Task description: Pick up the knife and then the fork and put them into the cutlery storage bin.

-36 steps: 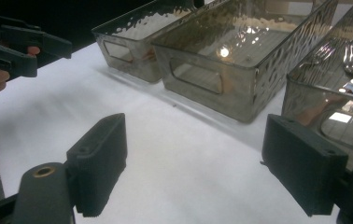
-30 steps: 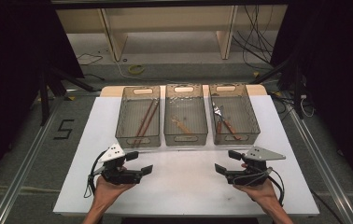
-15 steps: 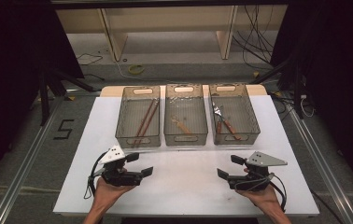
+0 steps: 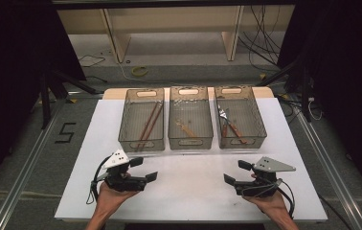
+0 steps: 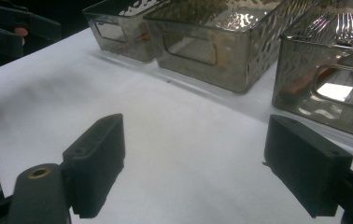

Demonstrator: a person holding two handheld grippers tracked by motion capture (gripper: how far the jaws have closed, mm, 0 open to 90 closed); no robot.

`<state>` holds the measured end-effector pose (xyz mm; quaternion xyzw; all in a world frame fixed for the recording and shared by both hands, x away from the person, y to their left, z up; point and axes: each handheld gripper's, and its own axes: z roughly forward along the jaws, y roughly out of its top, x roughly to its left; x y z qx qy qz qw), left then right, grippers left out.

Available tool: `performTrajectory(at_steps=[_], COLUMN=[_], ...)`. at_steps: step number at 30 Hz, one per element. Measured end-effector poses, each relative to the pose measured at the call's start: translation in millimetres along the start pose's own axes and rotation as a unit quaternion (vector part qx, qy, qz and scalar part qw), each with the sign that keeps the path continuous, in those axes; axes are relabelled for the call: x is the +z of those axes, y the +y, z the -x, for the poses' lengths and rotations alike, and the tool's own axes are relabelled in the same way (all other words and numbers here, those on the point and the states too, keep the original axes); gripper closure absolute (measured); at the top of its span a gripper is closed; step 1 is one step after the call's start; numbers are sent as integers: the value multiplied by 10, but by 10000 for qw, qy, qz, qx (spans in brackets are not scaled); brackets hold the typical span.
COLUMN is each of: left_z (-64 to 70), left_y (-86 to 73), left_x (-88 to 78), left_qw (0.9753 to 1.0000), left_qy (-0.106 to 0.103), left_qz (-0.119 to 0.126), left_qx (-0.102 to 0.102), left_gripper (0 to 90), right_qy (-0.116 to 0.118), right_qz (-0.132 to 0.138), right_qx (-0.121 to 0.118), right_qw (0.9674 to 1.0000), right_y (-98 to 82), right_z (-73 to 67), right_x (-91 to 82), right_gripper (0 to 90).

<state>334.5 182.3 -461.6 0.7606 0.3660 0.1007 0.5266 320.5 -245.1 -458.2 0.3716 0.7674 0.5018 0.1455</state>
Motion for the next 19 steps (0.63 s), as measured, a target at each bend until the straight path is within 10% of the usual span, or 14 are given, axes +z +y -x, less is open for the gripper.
performTrajectory(at_steps=[19], left_z=[-10], left_y=[0], left_x=[-2], left_qw=[10000], left_qy=[8], left_qz=[21], left_qx=[-34], left_gripper=[162], right_qy=[-24], right_qz=[-15], right_qx=[16], right_qw=[10000], right_y=[-3], right_z=[8], right_x=[11], right_gripper=[212])
